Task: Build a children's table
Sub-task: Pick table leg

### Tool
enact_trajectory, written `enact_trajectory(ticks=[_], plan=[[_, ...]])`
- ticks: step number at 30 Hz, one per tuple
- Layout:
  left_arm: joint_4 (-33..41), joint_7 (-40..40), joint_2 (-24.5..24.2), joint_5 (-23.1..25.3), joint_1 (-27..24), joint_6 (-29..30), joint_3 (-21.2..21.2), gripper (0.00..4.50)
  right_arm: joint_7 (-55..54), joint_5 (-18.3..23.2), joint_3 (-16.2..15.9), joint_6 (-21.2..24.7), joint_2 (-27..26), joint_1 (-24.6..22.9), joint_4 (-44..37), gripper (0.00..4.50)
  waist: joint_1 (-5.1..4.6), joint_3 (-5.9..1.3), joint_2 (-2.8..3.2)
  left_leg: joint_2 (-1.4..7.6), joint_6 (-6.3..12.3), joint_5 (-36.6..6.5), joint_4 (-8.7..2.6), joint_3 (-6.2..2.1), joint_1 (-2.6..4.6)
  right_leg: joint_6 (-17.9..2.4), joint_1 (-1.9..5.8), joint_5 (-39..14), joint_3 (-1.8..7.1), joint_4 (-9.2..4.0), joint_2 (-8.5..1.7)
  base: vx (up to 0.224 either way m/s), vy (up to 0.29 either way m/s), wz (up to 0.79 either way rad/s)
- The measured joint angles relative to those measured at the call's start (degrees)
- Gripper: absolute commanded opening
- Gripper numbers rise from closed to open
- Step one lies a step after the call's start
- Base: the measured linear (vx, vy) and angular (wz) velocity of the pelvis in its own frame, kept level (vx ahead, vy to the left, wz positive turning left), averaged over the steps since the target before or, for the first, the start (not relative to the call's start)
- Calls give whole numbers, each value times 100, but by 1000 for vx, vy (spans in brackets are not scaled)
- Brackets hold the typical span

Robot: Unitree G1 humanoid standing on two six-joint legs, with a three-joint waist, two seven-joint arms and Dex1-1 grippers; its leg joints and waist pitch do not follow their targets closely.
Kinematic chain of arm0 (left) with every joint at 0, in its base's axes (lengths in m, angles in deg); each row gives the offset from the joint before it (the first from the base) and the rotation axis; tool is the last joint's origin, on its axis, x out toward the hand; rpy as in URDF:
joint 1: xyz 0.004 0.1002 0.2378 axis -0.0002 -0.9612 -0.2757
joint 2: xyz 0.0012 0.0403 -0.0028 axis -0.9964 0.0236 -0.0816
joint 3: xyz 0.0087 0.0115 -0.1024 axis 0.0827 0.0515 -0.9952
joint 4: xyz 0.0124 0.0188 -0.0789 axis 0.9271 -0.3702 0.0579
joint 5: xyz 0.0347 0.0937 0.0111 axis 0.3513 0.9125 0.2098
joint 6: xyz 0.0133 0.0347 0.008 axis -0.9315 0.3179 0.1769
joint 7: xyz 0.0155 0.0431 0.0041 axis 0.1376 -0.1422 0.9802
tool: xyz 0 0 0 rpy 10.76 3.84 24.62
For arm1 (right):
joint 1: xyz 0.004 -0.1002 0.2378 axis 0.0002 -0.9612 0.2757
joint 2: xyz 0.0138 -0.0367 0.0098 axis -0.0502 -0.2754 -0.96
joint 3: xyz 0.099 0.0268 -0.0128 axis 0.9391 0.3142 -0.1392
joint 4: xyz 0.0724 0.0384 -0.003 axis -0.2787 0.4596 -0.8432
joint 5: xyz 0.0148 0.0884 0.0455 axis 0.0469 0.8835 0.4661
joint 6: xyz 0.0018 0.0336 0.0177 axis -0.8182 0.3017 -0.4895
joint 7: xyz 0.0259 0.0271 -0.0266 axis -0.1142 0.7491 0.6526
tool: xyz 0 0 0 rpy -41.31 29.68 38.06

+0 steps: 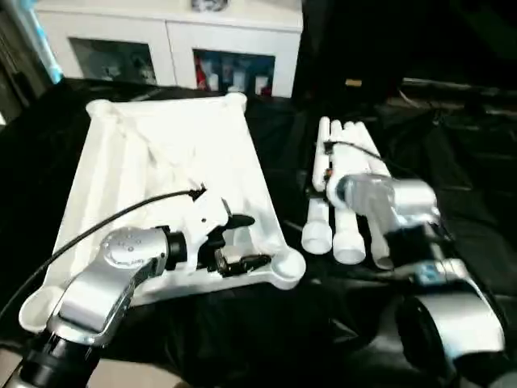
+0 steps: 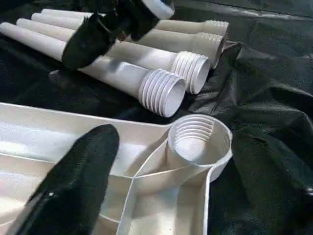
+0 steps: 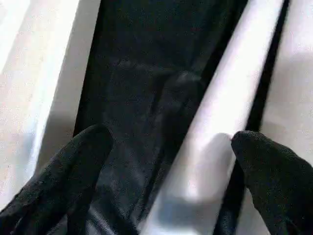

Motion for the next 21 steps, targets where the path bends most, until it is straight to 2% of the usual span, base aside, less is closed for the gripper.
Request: enact_trajectory(ticks=[3,12,14,17,19,21], plan=[[0,-14,-69,-6,-1,62,5,414,-115,-120,-7,97,-56,205,465,450,0,0,0,0,-2,2,-1,0,1,0,0,0,-1,0,0,0,0,0],[7,-13,-74,-20,-2,133,71,414,-271,-124,114,95,-180,479,1488,450,10,-2,-3,0,-6,3,0,0,1,0,2,0,-2,2,0,0,0,0],[27,-17,-84,-30,-2,169,71,418,-290,-136,123,24,-177,531,1615,421,7,-4,-7,0,-6,4,0,0,3,0,2,0,-2,3,0,0,0,0],[120,-28,-86,-92,-1,205,71,418,-306,-167,181,-36,-167,603,1795,411,9,-8,-13,1,-7,5,0,0,3,0,2,0,-2,4,0,0,0,0],[133,-35,-88,-127,-2,217,71,418,-325,-168,228,-48,-159,658,1888,377,10,-8,-14,1,-8,5,0,0,3,0,2,0,-2,4,0,0,0,0],[145,-38,-103,-131,-1,236,71,418,-359,-164,283,-97,-156,689,1974,365,10,-9,-14,1,-8,5,0,0,4,0,3,0,-2,4,0,0,0,0]])
